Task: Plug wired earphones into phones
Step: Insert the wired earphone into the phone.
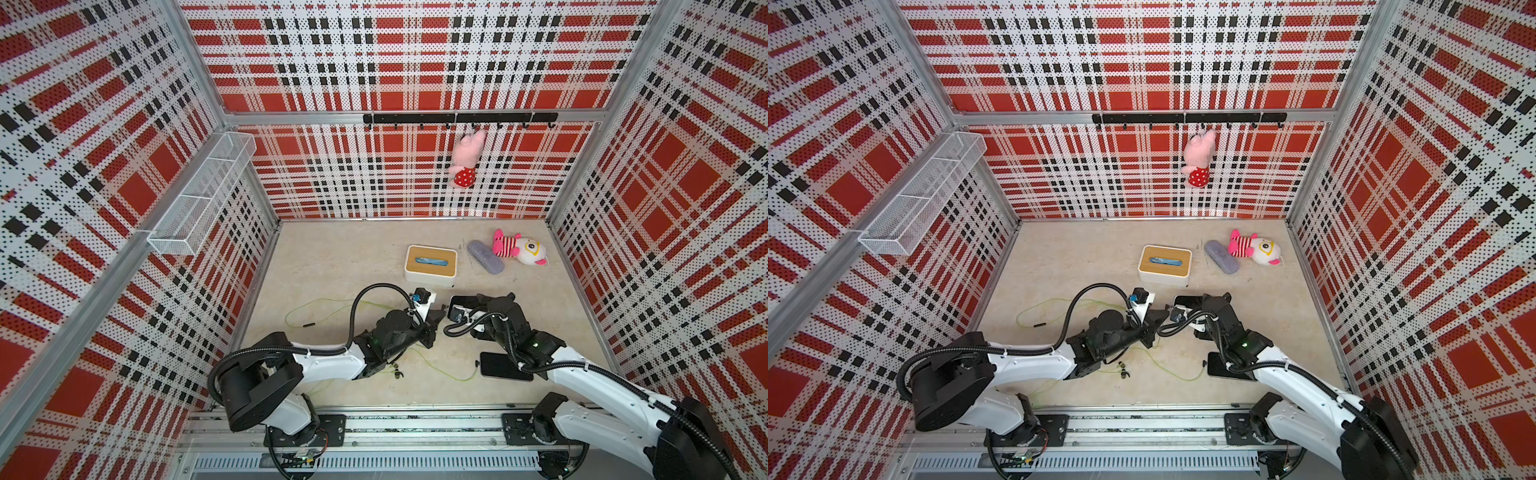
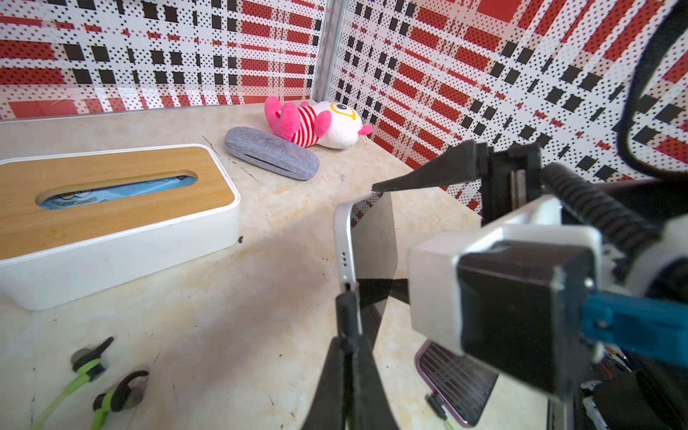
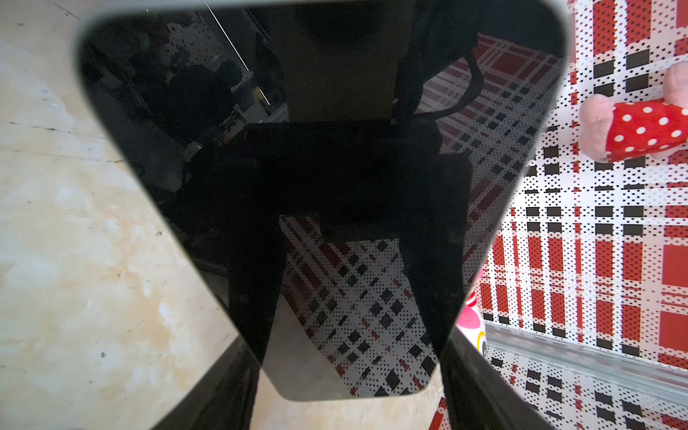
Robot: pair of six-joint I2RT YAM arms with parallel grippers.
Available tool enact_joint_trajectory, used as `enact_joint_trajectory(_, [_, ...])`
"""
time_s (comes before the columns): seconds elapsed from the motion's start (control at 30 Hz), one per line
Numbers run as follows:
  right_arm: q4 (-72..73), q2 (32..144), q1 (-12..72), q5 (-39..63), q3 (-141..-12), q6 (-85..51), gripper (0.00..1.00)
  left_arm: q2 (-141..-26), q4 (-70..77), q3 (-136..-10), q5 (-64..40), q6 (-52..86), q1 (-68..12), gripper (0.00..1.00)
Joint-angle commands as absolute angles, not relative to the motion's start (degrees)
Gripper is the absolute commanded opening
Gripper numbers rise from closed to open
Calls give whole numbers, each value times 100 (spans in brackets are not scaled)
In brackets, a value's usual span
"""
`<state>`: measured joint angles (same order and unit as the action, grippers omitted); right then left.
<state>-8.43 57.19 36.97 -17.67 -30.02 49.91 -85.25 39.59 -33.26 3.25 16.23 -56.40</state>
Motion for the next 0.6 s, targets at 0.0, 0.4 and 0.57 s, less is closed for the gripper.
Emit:
enact_joint_trajectory(0.0, [-501, 5629, 3740, -1741, -2979, 5020, 37, -8565, 4016, -3371, 506, 1529, -5668, 0])
enact_joint_trajectory(0.4, [-475, 5586, 3751, -1688, -2971, 5045, 37, -8655, 3991, -3428, 446, 1503, -5691, 0])
enact_joint_trajectory(0.57, [-497, 5607, 3747, -1704, -2953, 5044, 37, -8607, 3984, -3430, 353, 1537, -5691, 0])
